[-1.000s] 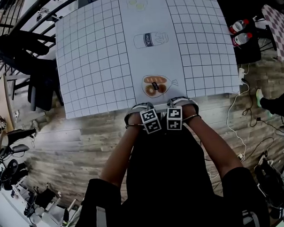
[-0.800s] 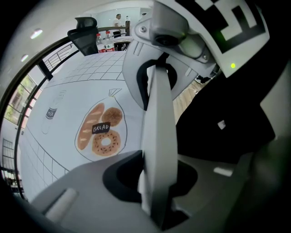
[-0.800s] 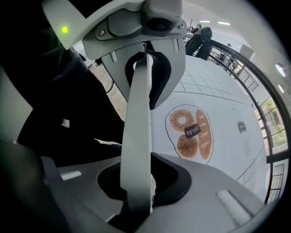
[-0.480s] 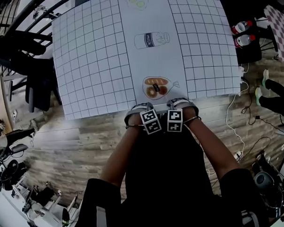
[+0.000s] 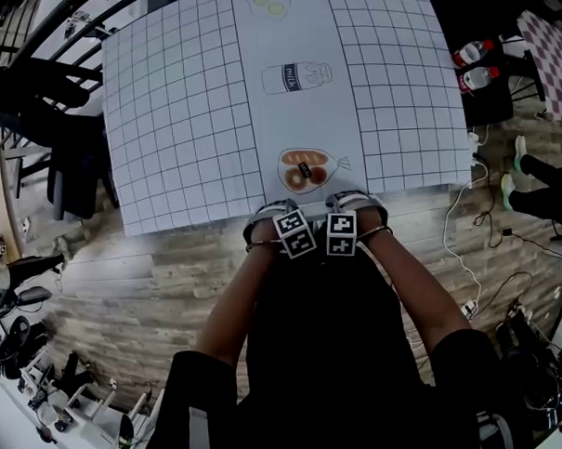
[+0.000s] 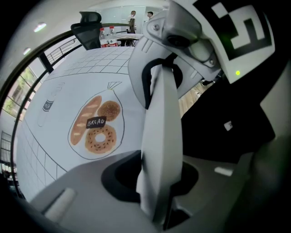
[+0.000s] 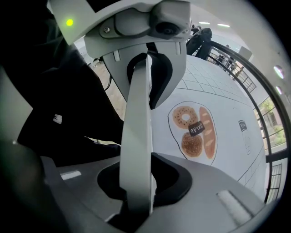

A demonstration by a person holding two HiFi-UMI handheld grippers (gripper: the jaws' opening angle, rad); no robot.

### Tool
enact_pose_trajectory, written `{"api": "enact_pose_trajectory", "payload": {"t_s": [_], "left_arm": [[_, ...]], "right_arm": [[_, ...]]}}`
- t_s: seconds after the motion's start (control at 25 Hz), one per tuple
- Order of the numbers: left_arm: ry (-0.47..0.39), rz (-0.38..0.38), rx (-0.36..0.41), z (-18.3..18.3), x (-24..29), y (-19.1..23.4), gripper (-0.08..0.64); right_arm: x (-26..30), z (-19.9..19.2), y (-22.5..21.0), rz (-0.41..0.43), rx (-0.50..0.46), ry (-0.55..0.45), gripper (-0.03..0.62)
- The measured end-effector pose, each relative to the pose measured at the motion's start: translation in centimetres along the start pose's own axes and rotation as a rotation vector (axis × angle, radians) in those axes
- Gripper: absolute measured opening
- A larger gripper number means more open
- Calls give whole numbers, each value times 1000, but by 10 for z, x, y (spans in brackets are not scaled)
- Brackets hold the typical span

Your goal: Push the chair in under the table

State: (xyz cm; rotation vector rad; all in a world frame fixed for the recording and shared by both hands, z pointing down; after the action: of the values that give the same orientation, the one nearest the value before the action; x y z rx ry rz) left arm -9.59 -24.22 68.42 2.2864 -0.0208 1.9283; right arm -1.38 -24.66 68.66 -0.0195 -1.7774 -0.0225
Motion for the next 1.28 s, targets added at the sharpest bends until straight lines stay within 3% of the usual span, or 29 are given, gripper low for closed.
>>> {"api": "enact_pose_trajectory", "payload": {"t_s": [0.16, 0.28, 0.36, 0.84, 1.08, 1.28], "left_arm": [[3, 14, 16, -1, 1, 1, 124], [-9, 42, -11, 1, 0, 3, 132], [-15, 56, -21, 0, -4, 1, 135], [-158, 178, -155, 7, -70, -11, 183], [-322, 264, -330, 5, -114, -13, 178], [-574, 364, -503, 14, -163, -22, 131]], "right_arm": [[2, 1, 0, -7, 0, -10, 94], [0, -4, -3, -9, 9, 4, 203], [-5, -5, 1, -4, 21, 7, 230], [-66, 3, 6, -95, 266, -231, 245], [-115, 2, 2, -197, 379, -369, 227], [-165, -7, 2, -307, 483, -508, 188]]}}
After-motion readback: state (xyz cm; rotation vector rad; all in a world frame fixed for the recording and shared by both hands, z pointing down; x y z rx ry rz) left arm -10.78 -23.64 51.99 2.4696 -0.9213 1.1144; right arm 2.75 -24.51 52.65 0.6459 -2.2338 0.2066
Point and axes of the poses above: the fingertips, and each gripper's own axes: x forward along the fingers, y to its left, z out of its top, the point moved 6 cm from there along -x, backward along the fingers, and after that the axes turned 5 degrees about x, right-handed, at the moved point
